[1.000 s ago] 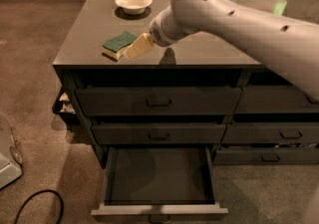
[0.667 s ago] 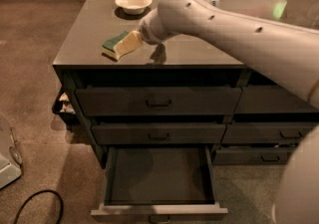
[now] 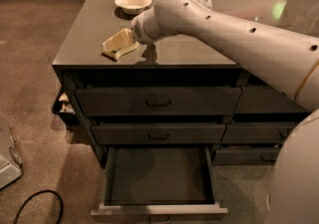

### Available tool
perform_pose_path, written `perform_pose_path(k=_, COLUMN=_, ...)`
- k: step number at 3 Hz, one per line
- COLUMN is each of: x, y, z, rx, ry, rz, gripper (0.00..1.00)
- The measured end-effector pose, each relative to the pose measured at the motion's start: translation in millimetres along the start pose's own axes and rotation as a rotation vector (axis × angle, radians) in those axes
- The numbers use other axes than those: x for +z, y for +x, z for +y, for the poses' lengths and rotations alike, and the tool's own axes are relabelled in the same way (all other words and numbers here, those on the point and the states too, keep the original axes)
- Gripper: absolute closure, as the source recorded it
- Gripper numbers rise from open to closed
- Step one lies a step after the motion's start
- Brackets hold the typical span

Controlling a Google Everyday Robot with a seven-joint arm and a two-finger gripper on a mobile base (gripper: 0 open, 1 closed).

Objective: Place sponge into bottom drawer

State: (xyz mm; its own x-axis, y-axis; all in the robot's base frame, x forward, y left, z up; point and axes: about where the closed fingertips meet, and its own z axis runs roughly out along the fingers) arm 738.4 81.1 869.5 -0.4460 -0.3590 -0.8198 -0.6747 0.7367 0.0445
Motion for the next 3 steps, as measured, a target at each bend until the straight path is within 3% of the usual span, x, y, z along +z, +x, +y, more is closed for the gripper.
perform_pose_path(k=2, x=7, y=6, z=24, rx=0.06, ry=-0.114, rz=-0.003, gripper=0.0)
perform_pose_path(k=3, x=22, y=6, z=35, rx=0.062, ry=-0.149, rz=0.01, gripper=0.0)
